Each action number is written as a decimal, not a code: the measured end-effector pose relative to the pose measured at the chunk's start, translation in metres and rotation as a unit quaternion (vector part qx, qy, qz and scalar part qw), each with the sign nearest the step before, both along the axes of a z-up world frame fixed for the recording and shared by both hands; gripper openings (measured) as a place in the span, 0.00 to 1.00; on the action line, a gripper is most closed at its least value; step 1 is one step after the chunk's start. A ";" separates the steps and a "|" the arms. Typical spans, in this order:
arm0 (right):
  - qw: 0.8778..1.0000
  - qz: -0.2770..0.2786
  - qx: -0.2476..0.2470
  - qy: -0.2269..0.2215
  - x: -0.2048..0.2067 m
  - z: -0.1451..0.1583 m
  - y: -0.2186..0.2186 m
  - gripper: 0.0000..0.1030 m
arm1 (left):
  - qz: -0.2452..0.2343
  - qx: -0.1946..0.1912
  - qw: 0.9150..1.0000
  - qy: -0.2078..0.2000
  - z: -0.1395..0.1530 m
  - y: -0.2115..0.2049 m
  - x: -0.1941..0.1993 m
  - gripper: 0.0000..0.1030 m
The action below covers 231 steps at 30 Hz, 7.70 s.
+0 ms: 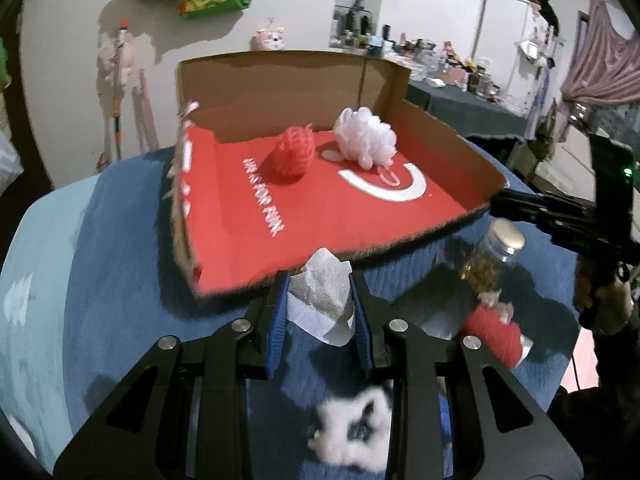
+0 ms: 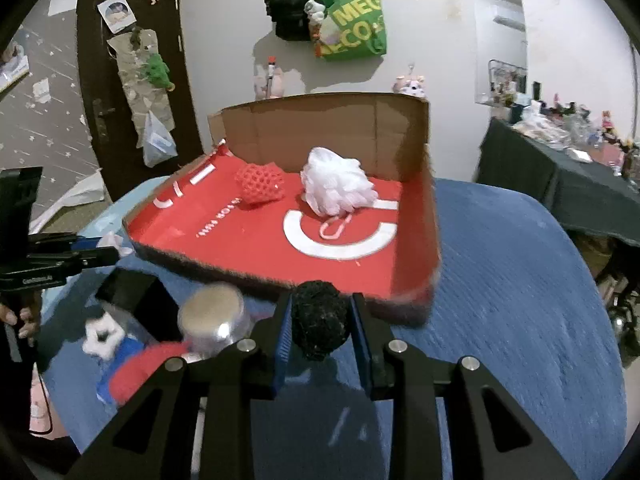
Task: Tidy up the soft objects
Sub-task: 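Carry the tissue and black pom-pom into the box and open both grippers, then withdraw both tools from the box back over the blanket, then grasp the white fluffy star scrunchie with the left gripper while the right gripper grasps the white folded cloth, then carry the star scrunchie and white cloth up and into the red box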
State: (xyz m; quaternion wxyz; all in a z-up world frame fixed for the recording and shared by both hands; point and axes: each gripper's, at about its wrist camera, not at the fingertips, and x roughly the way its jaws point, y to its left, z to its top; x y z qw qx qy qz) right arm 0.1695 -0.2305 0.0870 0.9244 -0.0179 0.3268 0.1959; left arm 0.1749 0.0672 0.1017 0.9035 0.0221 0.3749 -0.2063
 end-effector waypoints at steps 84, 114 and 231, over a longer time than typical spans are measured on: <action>0.995 0.028 -0.014 -0.091 -0.043 0.113 0.040 1.00 | 0.041 -0.029 0.990 -0.129 0.095 -0.047 -0.063 0.93; 0.989 -0.089 -0.025 -0.117 -0.167 0.006 0.034 1.00 | 0.118 -0.032 0.987 -0.106 -0.017 -0.053 -0.164 0.97; 0.996 -0.058 -0.074 0.000 -0.049 -0.032 0.006 0.20 | 0.087 0.073 0.993 -0.038 -0.027 -0.013 -0.053 0.58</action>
